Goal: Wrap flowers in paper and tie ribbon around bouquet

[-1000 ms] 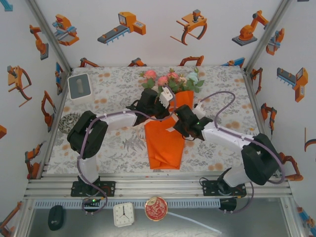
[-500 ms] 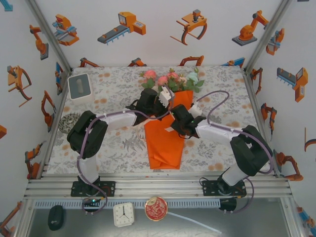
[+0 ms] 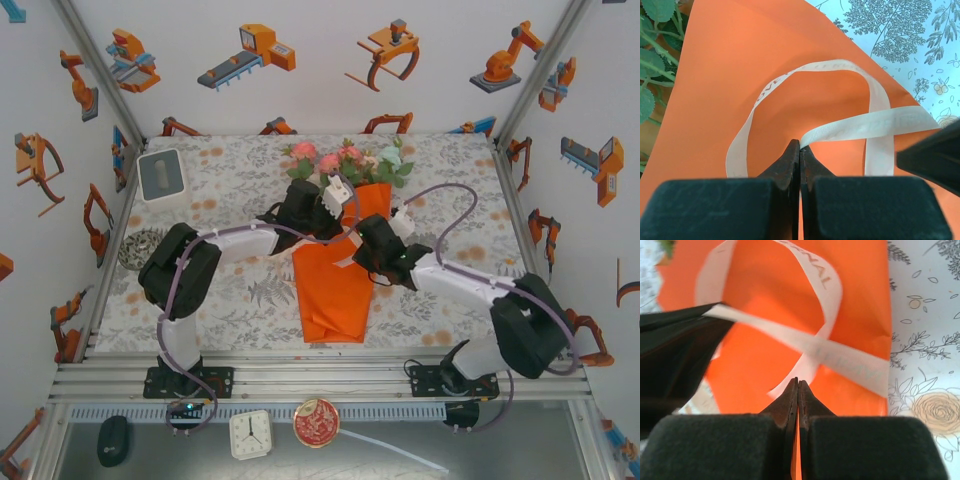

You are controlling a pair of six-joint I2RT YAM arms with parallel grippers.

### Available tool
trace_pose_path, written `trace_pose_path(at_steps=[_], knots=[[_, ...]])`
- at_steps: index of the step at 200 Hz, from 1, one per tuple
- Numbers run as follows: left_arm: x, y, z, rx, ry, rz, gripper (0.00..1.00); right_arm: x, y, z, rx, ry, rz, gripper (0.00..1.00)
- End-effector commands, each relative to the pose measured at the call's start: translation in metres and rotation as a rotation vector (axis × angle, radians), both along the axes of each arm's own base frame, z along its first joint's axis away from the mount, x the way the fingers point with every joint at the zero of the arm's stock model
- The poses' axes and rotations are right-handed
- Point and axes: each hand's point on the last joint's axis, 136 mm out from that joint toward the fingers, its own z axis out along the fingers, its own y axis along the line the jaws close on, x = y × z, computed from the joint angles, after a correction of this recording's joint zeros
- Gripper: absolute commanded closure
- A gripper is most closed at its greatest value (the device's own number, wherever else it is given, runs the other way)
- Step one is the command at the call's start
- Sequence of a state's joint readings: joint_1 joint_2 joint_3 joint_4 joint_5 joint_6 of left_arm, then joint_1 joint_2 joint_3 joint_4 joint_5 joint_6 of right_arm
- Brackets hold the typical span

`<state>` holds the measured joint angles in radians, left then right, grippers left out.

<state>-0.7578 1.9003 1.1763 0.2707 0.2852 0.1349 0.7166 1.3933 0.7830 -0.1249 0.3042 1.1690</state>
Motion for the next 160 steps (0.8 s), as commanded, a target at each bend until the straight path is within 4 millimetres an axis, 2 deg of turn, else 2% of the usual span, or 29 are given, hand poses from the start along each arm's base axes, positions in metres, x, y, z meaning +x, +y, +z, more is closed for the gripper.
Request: trace_pose_path(at_steps=[1, 38, 54, 60, 71, 80, 99, 129, 160], knots=[[0.01, -0.007, 0.011, -0.036, -0.014, 0.02, 0.94, -0.014, -0.004, 0.018, -0.031, -0.043, 0.055, 1.0], [0.014, -0.007, 0.006, -0.031, -0.003, 0.044, 0.93, -0.035, -0.017, 0.032, -0.029, -0.068, 0.1, 1.0], [0.013, -0.007, 0.007, -0.034, -0.003, 0.041, 0.93, -0.038, -0.021, 0.029, -0.056, -0.036, 0.102, 1.0], [0.012, -0.007, 0.008, -0.036, -0.003, 0.037, 0.93, -0.038, -0.018, 0.027, -0.049, -0.018, 0.098, 0.92], [0.01, -0.009, 0.008, -0.04, 0.001, 0.027, 0.93, -0.034, -0.013, 0.021, -0.012, 0.017, 0.055, 0.76], [0.011, -0.009, 0.009, -0.042, 0.002, 0.024, 0.92, -0.029, -0.009, 0.016, 0.009, 0.034, 0.022, 0.71], [0.01, -0.008, 0.004, -0.036, 0.011, 0.026, 0.92, -0.016, -0.008, 0.008, -0.011, 0.054, -0.053, 0.7], [0.01, -0.009, 0.0, -0.03, 0.018, 0.024, 0.92, 0.007, -0.013, 0.002, -0.14, 0.039, -0.116, 0.68], [0.01, -0.01, 0.0, -0.035, 0.013, 0.021, 0.92, 0.018, -0.014, -0.009, -0.208, 0.047, -0.142, 0.64]])
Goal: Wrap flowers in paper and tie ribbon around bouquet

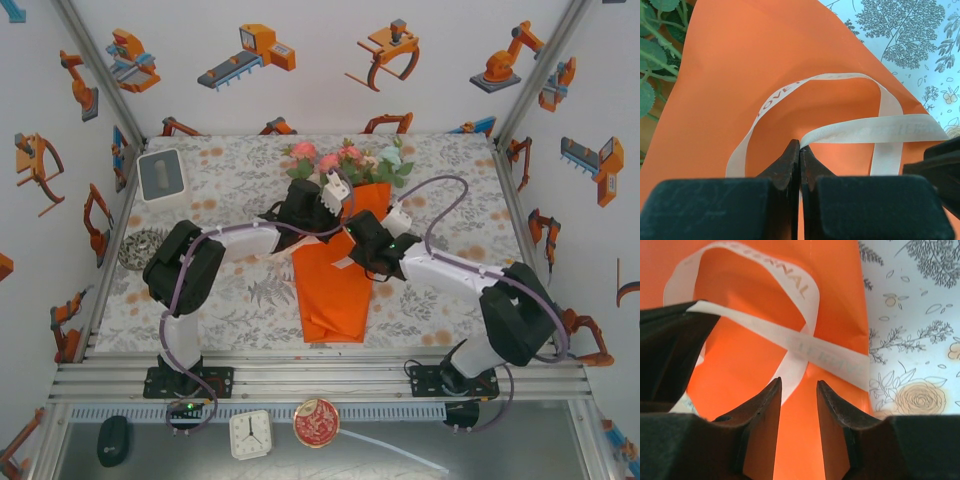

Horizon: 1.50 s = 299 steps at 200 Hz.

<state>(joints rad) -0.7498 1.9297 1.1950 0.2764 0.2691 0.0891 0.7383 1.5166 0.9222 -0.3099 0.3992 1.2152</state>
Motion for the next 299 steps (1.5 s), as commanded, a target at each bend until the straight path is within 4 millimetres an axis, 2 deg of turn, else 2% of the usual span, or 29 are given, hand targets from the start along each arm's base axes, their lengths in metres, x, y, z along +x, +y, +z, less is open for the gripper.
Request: trace_pose_path(at_steps=[1, 42, 89, 105, 119, 136, 166, 198, 217, 240, 254, 266, 291, 299], knots=[[0.001, -0.011, 0.007, -0.026, -0.021, -0.024, 0.92, 0.013, -0.008, 0.003, -0.077, -0.038, -0.065, 0.64], [0.001, -0.011, 0.005, -0.027, -0.02, -0.026, 0.92, 0.022, -0.006, -0.01, -0.126, -0.059, -0.046, 0.59], [0.0, -0.013, 0.002, -0.029, -0.012, -0.031, 0.92, 0.031, 0.001, -0.022, -0.121, -0.07, -0.008, 0.59], [0.001, -0.013, 0.002, -0.029, -0.011, -0.032, 0.92, 0.031, 0.0, -0.031, -0.11, -0.061, -0.006, 0.64], [0.0, -0.012, 0.003, -0.029, -0.01, -0.034, 0.92, 0.03, 0.0, -0.038, -0.093, -0.055, -0.004, 0.75], [0.001, -0.011, 0.003, -0.026, -0.014, -0.029, 0.92, 0.029, -0.001, -0.041, -0.08, -0.054, -0.001, 0.84], [0.002, -0.012, 0.003, -0.028, -0.011, -0.027, 0.92, 0.027, -0.001, -0.033, -0.067, -0.073, 0.019, 1.0], [0.005, -0.011, 0.003, -0.024, -0.016, -0.012, 0.92, 0.019, 0.009, -0.016, -0.002, -0.096, 0.101, 1.0], [0.009, -0.009, 0.001, -0.013, -0.017, 0.012, 0.92, 0.002, 0.018, -0.006, 0.076, -0.085, 0.184, 1.0], [0.013, -0.007, -0.002, -0.005, -0.011, 0.029, 0.92, -0.03, 0.025, 0.007, 0.174, -0.087, 0.284, 1.0], [0.015, -0.007, -0.004, -0.007, -0.01, 0.035, 0.92, -0.048, 0.014, 0.018, 0.177, -0.086, 0.297, 1.0], [0.017, -0.008, -0.005, -0.009, -0.008, 0.042, 0.91, -0.058, -0.005, 0.033, 0.15, -0.115, 0.281, 1.0], [0.015, -0.005, -0.006, -0.012, -0.01, 0.046, 0.85, -0.063, -0.069, 0.083, 0.007, -0.281, 0.128, 1.0], [0.014, -0.004, -0.006, -0.015, -0.012, 0.048, 0.82, -0.063, -0.093, 0.094, -0.042, -0.313, 0.053, 1.0]])
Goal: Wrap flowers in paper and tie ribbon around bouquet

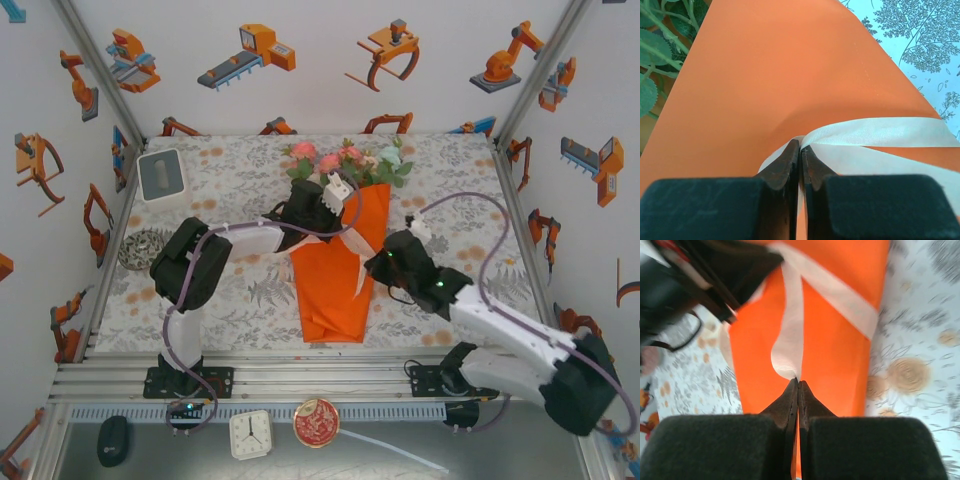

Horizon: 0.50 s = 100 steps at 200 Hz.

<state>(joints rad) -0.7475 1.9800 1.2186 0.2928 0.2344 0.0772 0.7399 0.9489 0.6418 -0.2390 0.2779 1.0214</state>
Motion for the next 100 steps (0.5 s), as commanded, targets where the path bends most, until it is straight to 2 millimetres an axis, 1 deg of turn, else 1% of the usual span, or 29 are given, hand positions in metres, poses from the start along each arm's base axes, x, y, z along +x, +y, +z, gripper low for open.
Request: trace_pose_path(at_steps=[1, 7, 14, 27, 37, 50, 60, 62, 64, 66, 68, 86, 100], knots=[[0.003, -0.003, 0.008, -0.03, -0.018, 0.01, 0.82, -0.006, -0.071, 0.02, -0.183, -0.08, -0.204, 1.0], [0.001, -0.002, 0.01, -0.034, -0.019, 0.01, 0.8, -0.007, -0.09, 0.024, -0.202, -0.082, -0.274, 1.0], [0.0, -0.001, 0.013, -0.042, -0.023, 0.009, 0.77, -0.007, -0.108, 0.025, -0.21, -0.074, -0.34, 1.0], [-0.005, 0.001, 0.018, -0.06, -0.033, 0.009, 0.69, -0.001, -0.13, 0.022, -0.185, -0.054, -0.418, 1.0], [-0.008, 0.005, 0.027, -0.077, -0.043, 0.013, 0.62, 0.006, -0.136, 0.02, -0.156, -0.045, -0.434, 1.0], [-0.012, 0.011, 0.04, -0.098, -0.062, 0.026, 0.55, 0.014, -0.142, 0.019, -0.152, -0.045, -0.447, 1.0], [-0.015, 0.019, 0.054, -0.115, -0.074, 0.046, 0.52, 0.018, -0.145, 0.019, -0.174, -0.045, -0.451, 1.0], [-0.017, 0.021, 0.053, -0.113, -0.072, 0.048, 0.52, 0.019, -0.145, 0.019, -0.179, -0.044, -0.452, 1.0], [-0.018, 0.022, 0.058, -0.122, -0.076, 0.052, 0.51, 0.02, -0.146, 0.019, -0.186, -0.044, -0.452, 1.0], [-0.019, 0.024, 0.057, -0.119, -0.075, 0.058, 0.5, 0.02, -0.147, 0.019, -0.192, -0.043, -0.454, 1.0], [-0.019, 0.026, 0.061, -0.128, -0.079, 0.063, 0.5, 0.021, -0.148, 0.019, -0.198, -0.042, -0.456, 1.0], [-0.024, 0.05, 0.072, -0.155, -0.072, 0.147, 0.47, 0.025, -0.16, 0.015, -0.251, -0.023, -0.491, 1.0], [-0.023, 0.079, 0.074, -0.162, -0.042, 0.262, 0.44, 0.026, -0.175, 0.007, -0.265, 0.011, -0.546, 1.0]])
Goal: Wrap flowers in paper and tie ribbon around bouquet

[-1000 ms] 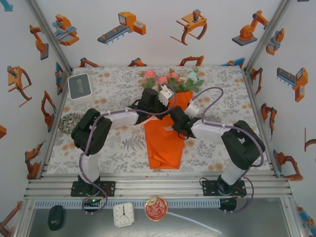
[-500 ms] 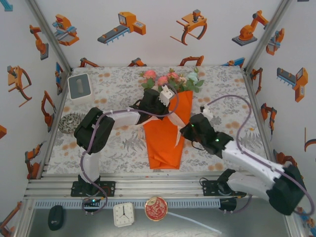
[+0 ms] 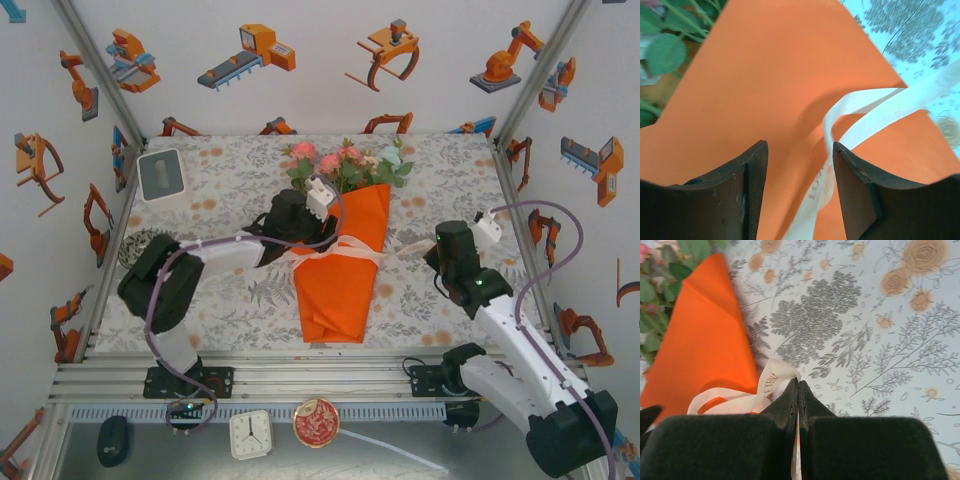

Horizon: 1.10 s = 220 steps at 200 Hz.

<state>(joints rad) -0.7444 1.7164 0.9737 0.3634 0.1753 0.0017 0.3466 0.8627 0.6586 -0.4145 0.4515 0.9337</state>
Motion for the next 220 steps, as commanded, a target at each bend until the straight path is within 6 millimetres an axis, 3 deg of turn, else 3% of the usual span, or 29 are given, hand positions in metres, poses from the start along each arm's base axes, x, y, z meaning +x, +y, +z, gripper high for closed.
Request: trace_pose_path(at_steps=[1, 37, 52, 62, 79, 91, 102, 151, 171, 200, 220], knots=[[0.008, 0.038, 0.032, -0.086, -0.006, 0.181, 0.44, 0.004, -0.024, 0.002, -0.059, 0.019, -0.075, 1.0], [0.019, 0.148, -0.002, -0.029, 0.185, 0.684, 0.44, 0.01, -0.062, -0.02, -0.123, 0.089, -0.201, 1.0], [0.015, 0.187, -0.02, -0.044, 0.269, 0.858, 0.44, 0.014, -0.068, -0.032, -0.13, 0.13, -0.206, 1.0], [0.013, 0.206, -0.032, -0.069, 0.323, 0.942, 0.42, 0.02, -0.065, -0.038, -0.128, 0.15, -0.174, 0.9], [0.013, 0.227, -0.05, -0.09, 0.426, 1.06, 0.39, 0.03, -0.054, -0.045, -0.123, 0.194, -0.09, 0.64], [0.015, 0.229, -0.06, -0.099, 0.495, 1.077, 0.37, 0.035, -0.045, -0.043, -0.113, 0.215, -0.023, 0.51], [0.016, 0.225, -0.067, -0.141, 0.559, 1.091, 0.36, 0.039, -0.032, -0.041, -0.088, 0.224, 0.054, 0.47], [0.022, 0.199, -0.087, -0.318, 0.715, 1.088, 0.32, 0.035, 0.007, -0.042, 0.157, 0.229, 0.136, 0.44], [0.019, 0.201, -0.098, -0.329, 0.75, 1.128, 0.36, 0.036, 0.012, -0.052, 0.201, 0.257, 0.121, 0.42], [0.017, 0.204, -0.105, -0.346, 0.77, 1.162, 0.55, 0.029, 0.035, -0.091, 0.411, 0.349, 0.007, 0.42], [0.019, 0.204, -0.104, -0.35, 0.765, 1.16, 0.81, 0.022, 0.047, -0.111, 0.501, 0.389, -0.082, 0.42]])
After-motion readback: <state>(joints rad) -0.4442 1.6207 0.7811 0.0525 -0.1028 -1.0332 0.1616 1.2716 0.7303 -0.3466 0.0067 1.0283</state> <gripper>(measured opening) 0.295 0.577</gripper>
